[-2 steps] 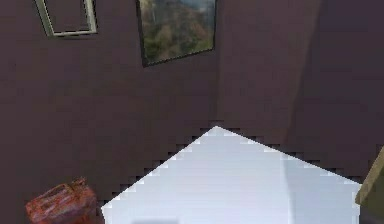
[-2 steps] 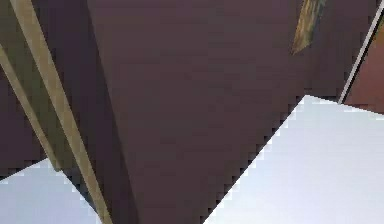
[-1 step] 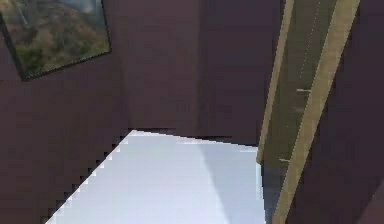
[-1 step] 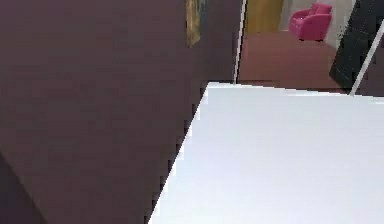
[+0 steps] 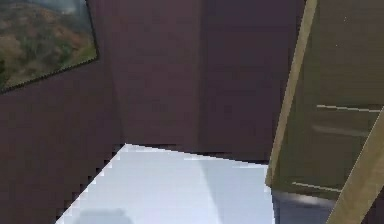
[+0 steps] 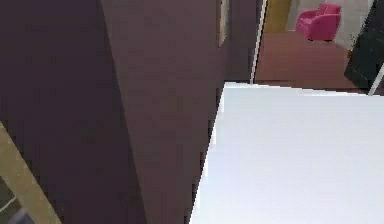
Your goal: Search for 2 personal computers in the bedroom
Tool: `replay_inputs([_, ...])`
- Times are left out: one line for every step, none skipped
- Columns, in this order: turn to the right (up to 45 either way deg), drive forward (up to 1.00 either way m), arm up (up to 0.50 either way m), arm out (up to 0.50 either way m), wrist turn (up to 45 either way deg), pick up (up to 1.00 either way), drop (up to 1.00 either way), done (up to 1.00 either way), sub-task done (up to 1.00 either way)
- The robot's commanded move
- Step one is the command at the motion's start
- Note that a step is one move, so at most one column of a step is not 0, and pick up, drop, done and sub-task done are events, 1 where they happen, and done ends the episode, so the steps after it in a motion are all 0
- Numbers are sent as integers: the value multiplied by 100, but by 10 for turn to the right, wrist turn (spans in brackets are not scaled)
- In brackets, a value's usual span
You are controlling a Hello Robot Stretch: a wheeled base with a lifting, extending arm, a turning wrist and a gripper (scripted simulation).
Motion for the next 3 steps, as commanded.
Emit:
replay_inputs([120, 0, 0, 0, 0, 0, 0, 0, 0])
replay_inputs([0, 80, 0, 0, 0, 0, 0, 0, 0])
replay_inputs([450, 0, 0, 0, 0, 0, 0, 0, 0])
